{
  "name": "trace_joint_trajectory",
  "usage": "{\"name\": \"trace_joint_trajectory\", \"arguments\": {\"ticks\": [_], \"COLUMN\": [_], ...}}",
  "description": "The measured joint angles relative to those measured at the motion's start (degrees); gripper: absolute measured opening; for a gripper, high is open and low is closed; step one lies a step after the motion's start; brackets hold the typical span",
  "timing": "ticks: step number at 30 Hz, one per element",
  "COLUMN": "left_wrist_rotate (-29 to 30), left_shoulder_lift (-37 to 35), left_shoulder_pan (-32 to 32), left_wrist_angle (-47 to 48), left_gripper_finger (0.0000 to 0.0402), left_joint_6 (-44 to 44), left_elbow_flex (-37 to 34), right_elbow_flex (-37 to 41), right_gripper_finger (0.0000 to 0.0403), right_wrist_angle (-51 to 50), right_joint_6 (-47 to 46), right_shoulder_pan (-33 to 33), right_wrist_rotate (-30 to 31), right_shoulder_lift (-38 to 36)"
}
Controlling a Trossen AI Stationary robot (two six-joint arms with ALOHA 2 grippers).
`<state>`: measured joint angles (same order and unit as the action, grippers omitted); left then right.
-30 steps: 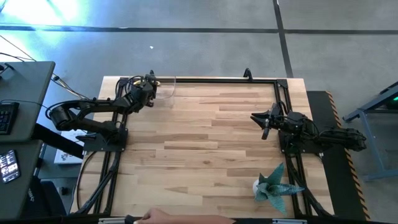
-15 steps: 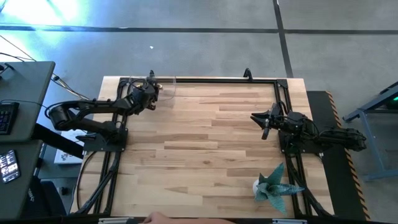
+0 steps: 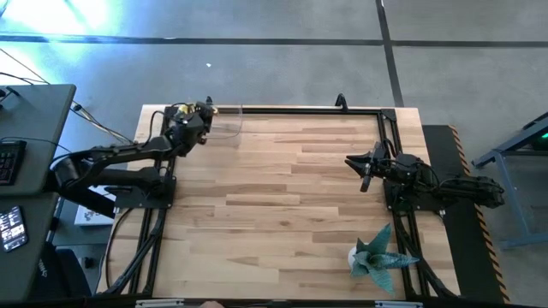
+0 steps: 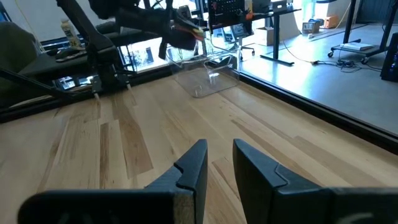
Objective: Nest measuring cups in basket
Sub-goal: Put the stacked, colored measuring cups into the transparent bin
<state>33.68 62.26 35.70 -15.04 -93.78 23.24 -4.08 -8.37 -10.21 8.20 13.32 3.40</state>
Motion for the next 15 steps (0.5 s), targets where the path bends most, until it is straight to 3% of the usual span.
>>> {"name": "trace_joint_trajectory", "arguments": {"ticks": [9,15], "left_wrist_rotate": [-2.85,-4.20], "left_shoulder_lift": [-7.98,-7.98], "left_shoulder_pan": [0.13,1.66], "left_wrist_angle": [0.75,-3.40], "left_gripper_finger": [0.0087,0.0087], "left_joint_6": [12.03,16.99], "left_elbow_flex": [0.00,0.00], "right_elbow_flex": [0.00,0.00], "right_gripper_finger": [0.0069,0.0069], "right_wrist_angle": [-0.01,0.00], "right_joint_6": [0.12,0.09], "right_shoulder_pan": [0.00,0.00], "right_wrist_rotate": [0.01,0.00], "right_shoulder_lift": [0.00,0.00]}}
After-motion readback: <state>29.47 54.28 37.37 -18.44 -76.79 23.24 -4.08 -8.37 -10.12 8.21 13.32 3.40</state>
